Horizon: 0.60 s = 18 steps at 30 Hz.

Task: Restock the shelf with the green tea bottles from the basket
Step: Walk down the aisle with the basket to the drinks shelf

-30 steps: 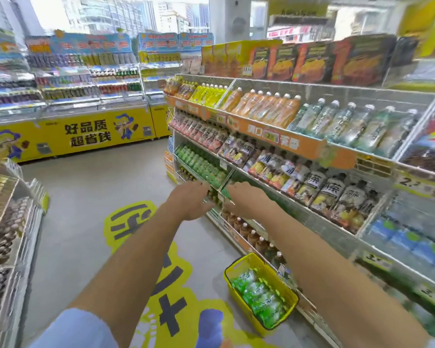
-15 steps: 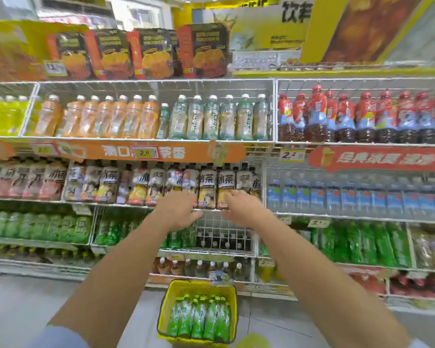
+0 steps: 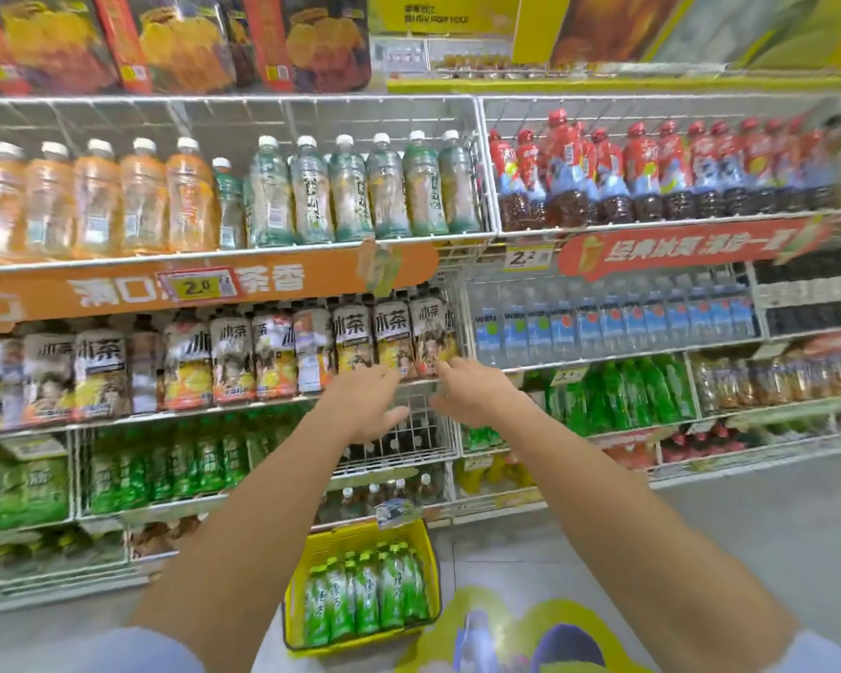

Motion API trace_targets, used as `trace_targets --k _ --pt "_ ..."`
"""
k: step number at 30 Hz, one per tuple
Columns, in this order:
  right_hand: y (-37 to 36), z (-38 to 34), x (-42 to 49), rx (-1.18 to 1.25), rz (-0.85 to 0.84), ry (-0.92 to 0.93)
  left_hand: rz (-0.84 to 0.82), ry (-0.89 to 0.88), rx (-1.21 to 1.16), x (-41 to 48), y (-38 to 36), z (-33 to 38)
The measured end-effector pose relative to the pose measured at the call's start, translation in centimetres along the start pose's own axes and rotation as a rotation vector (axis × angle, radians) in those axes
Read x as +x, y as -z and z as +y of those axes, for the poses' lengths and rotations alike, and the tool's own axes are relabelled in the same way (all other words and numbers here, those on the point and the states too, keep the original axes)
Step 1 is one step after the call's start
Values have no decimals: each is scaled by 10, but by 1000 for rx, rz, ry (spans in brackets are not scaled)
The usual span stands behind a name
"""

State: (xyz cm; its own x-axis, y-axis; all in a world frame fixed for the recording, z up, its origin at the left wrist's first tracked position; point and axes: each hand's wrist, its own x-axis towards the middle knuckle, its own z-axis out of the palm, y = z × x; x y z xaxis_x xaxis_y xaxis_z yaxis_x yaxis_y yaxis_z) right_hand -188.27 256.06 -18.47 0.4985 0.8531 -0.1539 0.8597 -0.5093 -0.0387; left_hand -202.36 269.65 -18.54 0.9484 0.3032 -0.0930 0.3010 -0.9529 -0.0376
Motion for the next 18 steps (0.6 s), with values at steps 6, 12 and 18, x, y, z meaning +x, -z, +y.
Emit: trace_targets --k 6,12,18 --pt "-68 -55 42 27 -175 33 -182 42 -60 -14 -74 -57" --pt "-142 -113 75 63 -327 55 -308 121 -147 -27 -143 -121" --pt "-218 -143 109 103 -348 91 -345 173 -230 -31 -224 -152"
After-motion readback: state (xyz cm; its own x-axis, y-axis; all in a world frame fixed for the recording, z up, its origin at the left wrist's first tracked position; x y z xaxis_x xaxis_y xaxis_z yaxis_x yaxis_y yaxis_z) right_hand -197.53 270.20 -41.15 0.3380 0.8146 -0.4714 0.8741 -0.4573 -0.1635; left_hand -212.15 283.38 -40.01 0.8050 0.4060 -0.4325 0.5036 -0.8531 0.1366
